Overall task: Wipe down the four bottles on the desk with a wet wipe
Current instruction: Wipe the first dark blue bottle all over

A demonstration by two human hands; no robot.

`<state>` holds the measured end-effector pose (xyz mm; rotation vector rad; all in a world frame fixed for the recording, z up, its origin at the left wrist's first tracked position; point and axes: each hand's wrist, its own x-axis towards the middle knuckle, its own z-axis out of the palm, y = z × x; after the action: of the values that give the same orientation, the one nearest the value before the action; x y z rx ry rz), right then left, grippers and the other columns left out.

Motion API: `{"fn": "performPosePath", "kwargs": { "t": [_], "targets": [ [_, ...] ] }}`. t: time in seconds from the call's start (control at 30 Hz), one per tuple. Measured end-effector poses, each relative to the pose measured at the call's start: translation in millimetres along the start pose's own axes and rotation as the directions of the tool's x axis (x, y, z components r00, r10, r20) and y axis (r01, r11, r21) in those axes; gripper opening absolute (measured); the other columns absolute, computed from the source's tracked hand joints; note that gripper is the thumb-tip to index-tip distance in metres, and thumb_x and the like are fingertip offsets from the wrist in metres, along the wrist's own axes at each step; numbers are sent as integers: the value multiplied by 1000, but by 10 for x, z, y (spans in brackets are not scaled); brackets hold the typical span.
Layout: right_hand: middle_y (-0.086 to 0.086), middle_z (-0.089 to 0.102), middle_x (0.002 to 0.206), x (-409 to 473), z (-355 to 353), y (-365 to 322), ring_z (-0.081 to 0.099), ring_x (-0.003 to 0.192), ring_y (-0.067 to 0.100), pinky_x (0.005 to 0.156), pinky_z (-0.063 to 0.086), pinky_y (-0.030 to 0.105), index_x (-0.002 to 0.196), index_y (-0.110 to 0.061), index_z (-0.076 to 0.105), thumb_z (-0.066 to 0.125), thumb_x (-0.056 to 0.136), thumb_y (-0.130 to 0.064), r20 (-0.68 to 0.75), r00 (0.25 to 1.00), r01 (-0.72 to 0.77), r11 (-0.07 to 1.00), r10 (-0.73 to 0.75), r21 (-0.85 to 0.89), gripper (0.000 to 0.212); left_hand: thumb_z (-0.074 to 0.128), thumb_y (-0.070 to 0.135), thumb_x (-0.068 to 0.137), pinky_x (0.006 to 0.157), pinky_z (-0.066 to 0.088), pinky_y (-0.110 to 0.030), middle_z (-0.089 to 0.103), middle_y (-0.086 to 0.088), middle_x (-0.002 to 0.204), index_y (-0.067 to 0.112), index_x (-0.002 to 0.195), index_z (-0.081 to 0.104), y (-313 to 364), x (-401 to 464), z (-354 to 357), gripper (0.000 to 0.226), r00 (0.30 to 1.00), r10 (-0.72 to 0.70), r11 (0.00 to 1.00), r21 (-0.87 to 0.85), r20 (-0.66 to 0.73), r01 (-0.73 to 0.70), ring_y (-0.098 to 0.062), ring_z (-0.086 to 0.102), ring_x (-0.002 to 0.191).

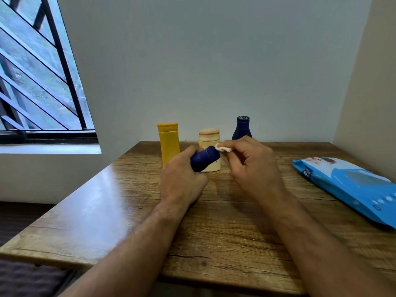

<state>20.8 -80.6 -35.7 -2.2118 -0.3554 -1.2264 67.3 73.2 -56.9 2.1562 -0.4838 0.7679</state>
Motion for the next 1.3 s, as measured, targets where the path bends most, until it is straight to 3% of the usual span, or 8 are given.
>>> {"fn": "performPosePath", "kwargs": {
  "t": [0.4, 0.53, 0.63, 0.73, 0.87, 1.07, 1.2, 1.3],
  "targets": [
    [-7, 67, 92, -5, -65, -40, 61, 87, 1, 75, 43, 7, 99, -14, 75, 67, 85, 1, -84, 994, 80, 983, -67, 164, 22, 70, 7, 66, 74, 57, -44, 62, 6, 83, 28, 111, 61, -68, 14, 27, 51, 1000, 16, 988, -153, -24, -19, -20, 60, 78],
    [-11, 64, 92, -5, -45, -43, 57, 83, -3, 73, 40, 6, 107, -19, 74, 68, 88, -4, -28, 998, 53, 987, -49, 151, 24, 71, 7, 67, 70, 57, -43, 59, 7, 79, 24, 110, 62, -53, -7, 25, 48, 996, 94, 993, -68, -3, -94, -21, 58, 74],
    [-10, 66, 92, -8, -51, 1, 58, 85, 0, 74, 43, 6, 103, -18, 74, 65, 87, -3, -17, 1000, 24, 997, -23, 75, 24, 71, 12, 66, 72, 57, -43, 60, 7, 83, 26, 112, 59, -73, 7, 27, 50, 997, 57, 993, -102, -51, -62, -21, 59, 76],
    [-11, 65, 96, -1, -57, 13, 58, 89, 0, 76, 45, 5, 105, -20, 72, 64, 89, -7, -67, 998, -4, 1000, 5, 16, 21, 76, 11, 68, 70, 58, -34, 60, 7, 90, 27, 121, 53, -86, 14, 19, 60, 996, 51, 988, -143, -74, -61, -17, 61, 80],
    [-12, 67, 97, 16, -31, -6, 59, 89, -3, 75, 44, 4, 112, -20, 71, 64, 93, -16, -127, 991, -39, 998, 45, 47, 21, 79, 16, 71, 66, 56, -19, 62, 7, 96, 22, 132, 49, -27, -22, -6, 69, 986, 163, 957, -252, 43, -147, -10, 64, 81],
    [-11, 70, 94, -38, 42, -71, 60, 82, -7, 73, 44, 4, 109, -15, 74, 70, 90, -14, -70, 996, 52, 995, -46, 87, 20, 75, 12, 76, 64, 61, -40, 66, 1, 95, 20, 136, 43, 5, -50, 26, 69, 971, 205, 895, -425, 127, -133, -16, 70, 78],
    [-2, 73, 102, -53, 45, -46, 67, 96, 5, 84, 55, 20, 111, -13, 74, 71, 87, -12, -38, 985, 167, 986, -167, 5, 25, 74, 4, 80, 78, 60, -40, 66, 4, 106, 19, 145, 39, -11, -36, 47, 75, 975, 191, 891, -436, 117, -122, -15, 70, 90],
    [-4, 74, 100, -39, 58, -34, 64, 90, -3, 81, 50, 11, 110, -15, 74, 71, 87, -12, -56, 991, 119, 993, -119, 7, 23, 69, 9, 83, 84, 58, -43, 65, 6, 112, 22, 150, 35, -23, -32, 71, 77, 975, 179, 884, -457, 133, -100, -14, 68, 96]
  ]
}}
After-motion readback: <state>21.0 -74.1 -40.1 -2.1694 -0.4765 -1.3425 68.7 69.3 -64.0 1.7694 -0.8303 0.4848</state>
